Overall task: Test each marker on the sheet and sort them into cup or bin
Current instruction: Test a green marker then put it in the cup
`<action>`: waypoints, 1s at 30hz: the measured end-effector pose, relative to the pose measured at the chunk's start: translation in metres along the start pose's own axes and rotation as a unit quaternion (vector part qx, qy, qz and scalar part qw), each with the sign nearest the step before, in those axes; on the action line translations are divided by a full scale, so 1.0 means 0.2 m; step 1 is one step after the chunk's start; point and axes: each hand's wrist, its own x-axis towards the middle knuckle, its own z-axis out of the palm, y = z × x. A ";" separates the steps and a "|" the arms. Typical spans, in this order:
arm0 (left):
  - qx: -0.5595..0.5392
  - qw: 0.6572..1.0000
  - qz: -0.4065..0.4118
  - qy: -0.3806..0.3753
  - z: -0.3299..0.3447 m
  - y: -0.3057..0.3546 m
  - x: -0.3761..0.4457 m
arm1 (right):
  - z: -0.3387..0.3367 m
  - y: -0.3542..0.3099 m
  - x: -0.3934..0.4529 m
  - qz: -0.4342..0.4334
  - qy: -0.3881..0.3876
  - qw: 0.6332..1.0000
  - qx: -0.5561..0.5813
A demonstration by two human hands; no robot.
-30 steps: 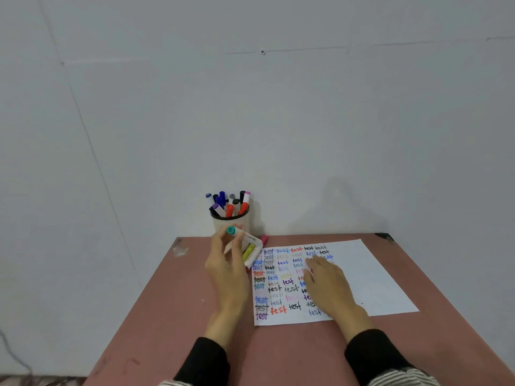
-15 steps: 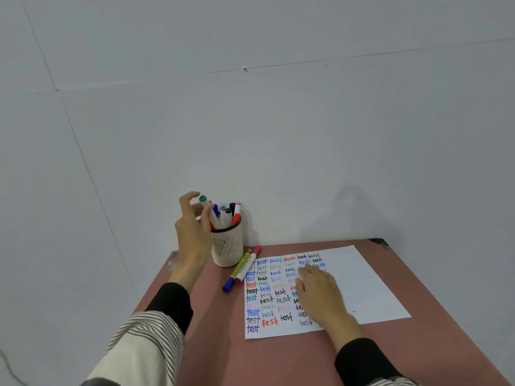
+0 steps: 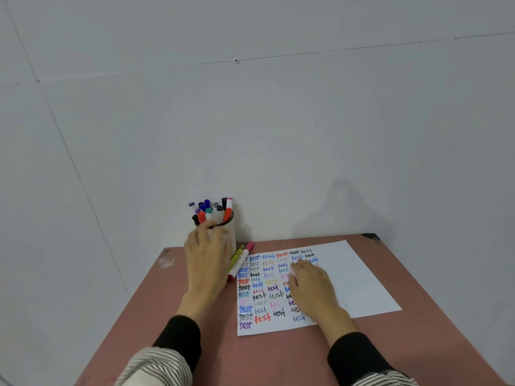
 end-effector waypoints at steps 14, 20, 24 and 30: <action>-0.003 0.989 -0.052 -0.138 0.19 0.12 -0.20 | -0.02 -0.01 0.00 0.006 -0.003 1.000 0.003; -0.365 0.921 -0.045 -0.126 0.13 0.15 -0.17 | -0.06 -0.03 0.01 0.016 0.158 0.987 0.032; -0.371 0.923 -0.022 -0.097 0.11 0.16 -0.18 | -0.06 -0.04 0.03 -0.015 0.262 0.965 0.001; -0.346 0.933 0.029 -0.095 0.11 0.18 -0.19 | -0.04 -0.04 0.03 -0.093 0.326 0.939 -0.063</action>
